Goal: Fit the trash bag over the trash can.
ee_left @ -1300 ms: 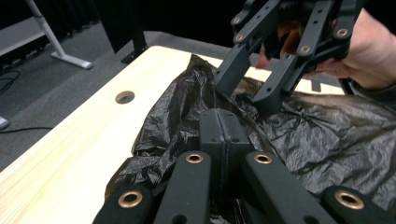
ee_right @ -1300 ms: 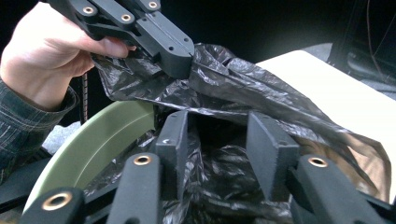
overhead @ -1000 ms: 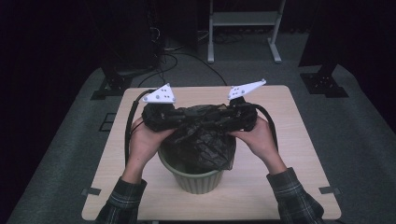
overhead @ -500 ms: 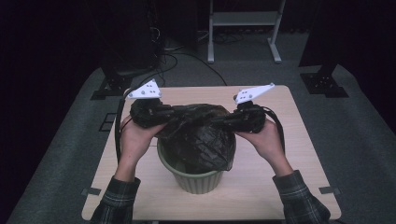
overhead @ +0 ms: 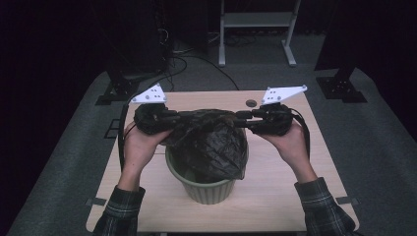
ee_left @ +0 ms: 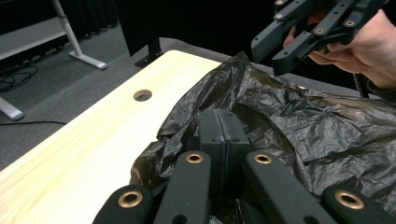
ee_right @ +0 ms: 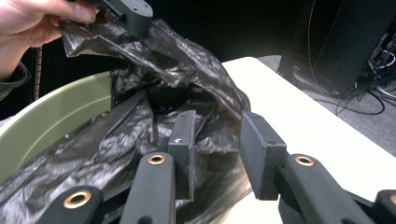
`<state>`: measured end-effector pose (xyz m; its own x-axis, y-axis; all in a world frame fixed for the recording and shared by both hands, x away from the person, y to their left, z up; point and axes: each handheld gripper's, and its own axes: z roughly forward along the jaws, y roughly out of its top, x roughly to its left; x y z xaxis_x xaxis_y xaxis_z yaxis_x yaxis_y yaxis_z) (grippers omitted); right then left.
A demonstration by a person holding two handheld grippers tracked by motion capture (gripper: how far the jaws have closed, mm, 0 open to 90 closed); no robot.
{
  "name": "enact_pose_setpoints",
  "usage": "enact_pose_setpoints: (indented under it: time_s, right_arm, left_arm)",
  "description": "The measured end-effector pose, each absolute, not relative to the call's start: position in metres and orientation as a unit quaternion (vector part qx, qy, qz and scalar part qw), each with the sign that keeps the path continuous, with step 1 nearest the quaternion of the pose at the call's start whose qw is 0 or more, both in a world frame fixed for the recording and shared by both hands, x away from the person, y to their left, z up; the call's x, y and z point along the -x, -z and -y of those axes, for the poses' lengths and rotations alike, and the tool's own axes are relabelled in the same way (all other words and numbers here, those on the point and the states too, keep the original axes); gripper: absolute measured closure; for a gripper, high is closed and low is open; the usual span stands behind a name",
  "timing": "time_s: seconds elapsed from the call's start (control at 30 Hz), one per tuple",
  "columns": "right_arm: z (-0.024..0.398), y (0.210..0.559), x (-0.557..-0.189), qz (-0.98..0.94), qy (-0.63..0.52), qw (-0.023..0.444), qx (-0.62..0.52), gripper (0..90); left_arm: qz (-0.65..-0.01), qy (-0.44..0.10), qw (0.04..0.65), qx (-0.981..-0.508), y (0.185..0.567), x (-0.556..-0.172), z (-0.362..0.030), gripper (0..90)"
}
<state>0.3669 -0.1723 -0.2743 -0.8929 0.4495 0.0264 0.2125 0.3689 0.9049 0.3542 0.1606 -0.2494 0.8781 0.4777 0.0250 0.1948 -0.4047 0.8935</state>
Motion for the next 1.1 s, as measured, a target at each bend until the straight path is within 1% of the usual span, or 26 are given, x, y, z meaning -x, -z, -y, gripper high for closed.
enact_pose_setpoints:
  time_s: [0.23,0.4,0.5,0.57,0.63,0.67,0.7,0.77,0.83,0.9,1.03,1.1]
  right_arm:
    - [0.16,0.277,-0.375,-0.826,-0.516,0.114,-0.197,66.7]
    - [0.151,0.277,-0.382,-0.832,-0.502,0.13,-0.2,67.2]
    - [0.149,0.278,-0.386,-0.833,-0.492,0.15,-0.206,64.4]
    - [0.15,0.28,-0.388,-0.831,-0.49,0.156,-0.21,61.0]
    - [0.151,0.281,-0.389,-0.831,-0.488,0.16,-0.213,60.7]
    - [0.152,0.281,-0.391,-0.831,-0.486,0.164,-0.215,59.0]
    - [0.153,0.282,-0.392,-0.83,-0.485,0.166,-0.218,58.9]
    - [0.154,0.284,-0.395,-0.831,-0.485,0.153,-0.224,58.6]
    - [0.154,0.287,-0.398,-0.835,-0.481,0.141,-0.227,61.5]
    - [0.153,0.289,-0.399,-0.836,-0.48,0.135,-0.231,69.2]
    - [0.154,0.294,-0.399,-0.835,-0.485,0.118,-0.232,89.3]
    - [0.156,0.296,-0.399,-0.834,-0.486,0.111,-0.235,90.0]
  left_arm:
    - [-0.2,-0.133,0.507,-0.828,0.249,-0.356,-0.158,89.8]
    - [-0.198,-0.13,0.51,-0.827,0.249,-0.356,-0.158,89.8]
    - [-0.197,-0.129,0.509,-0.828,0.249,-0.357,-0.159,89.8]
    - [-0.199,-0.129,0.509,-0.828,0.249,-0.357,-0.159,89.8]
    - [-0.2,-0.129,0.509,-0.827,0.249,-0.358,-0.16,89.8]
    - [-0.2,-0.129,0.51,-0.827,0.249,-0.358,-0.16,89.8]
    - [-0.2,-0.128,0.511,-0.826,0.25,-0.358,-0.16,89.8]
    - [-0.201,-0.128,0.51,-0.827,0.25,-0.358,-0.16,89.8]
    - [-0.2,-0.127,0.509,-0.827,0.251,-0.358,-0.16,89.8]
    - [-0.201,-0.127,0.509,-0.827,0.251,-0.358,-0.16,89.8]
    - [-0.203,-0.129,0.51,-0.826,0.251,-0.359,-0.16,89.8]
    - [-0.206,-0.129,0.509,-0.826,0.251,-0.36,-0.16,89.8]
